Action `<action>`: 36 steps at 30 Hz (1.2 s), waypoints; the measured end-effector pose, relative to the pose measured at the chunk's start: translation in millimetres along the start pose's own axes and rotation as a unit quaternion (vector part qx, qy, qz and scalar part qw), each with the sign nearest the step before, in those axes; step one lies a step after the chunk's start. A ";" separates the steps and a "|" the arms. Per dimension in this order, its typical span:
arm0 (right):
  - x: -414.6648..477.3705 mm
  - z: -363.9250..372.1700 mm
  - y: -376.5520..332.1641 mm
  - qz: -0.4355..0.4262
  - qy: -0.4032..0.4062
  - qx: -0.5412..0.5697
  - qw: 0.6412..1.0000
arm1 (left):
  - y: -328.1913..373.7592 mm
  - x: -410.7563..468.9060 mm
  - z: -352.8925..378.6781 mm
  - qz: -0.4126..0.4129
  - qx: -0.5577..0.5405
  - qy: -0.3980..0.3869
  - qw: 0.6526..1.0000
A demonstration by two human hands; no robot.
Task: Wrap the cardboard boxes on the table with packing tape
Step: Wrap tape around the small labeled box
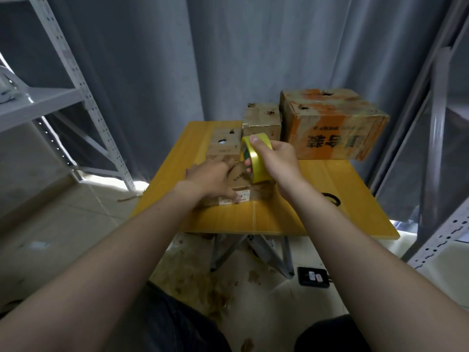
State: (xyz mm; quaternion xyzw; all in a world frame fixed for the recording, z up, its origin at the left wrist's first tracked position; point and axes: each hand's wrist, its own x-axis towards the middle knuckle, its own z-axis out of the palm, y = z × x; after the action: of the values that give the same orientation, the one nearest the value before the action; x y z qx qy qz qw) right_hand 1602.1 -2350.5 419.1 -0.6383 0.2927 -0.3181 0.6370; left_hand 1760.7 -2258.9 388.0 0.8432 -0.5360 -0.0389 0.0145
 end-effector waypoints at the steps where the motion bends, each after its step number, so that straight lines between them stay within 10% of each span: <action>1: -0.3 0.5 2.4 -0.005 0.002 -0.009 1.000 | -1.2 1.9 1.9 -0.004 -0.027 0.015 1.000; 36: -75.0 -18.8 38.2 0.093 0.016 -0.018 0.995 | -14.0 12.5 -27.8 -0.042 -0.121 -0.073 0.989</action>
State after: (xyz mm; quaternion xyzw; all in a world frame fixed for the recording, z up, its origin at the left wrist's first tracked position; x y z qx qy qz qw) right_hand 1541.7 -2304.5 378.2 -0.6142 0.3667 -0.2628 0.6475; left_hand 1780.9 -2264.8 414.2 0.8521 -0.4908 -0.1655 0.0754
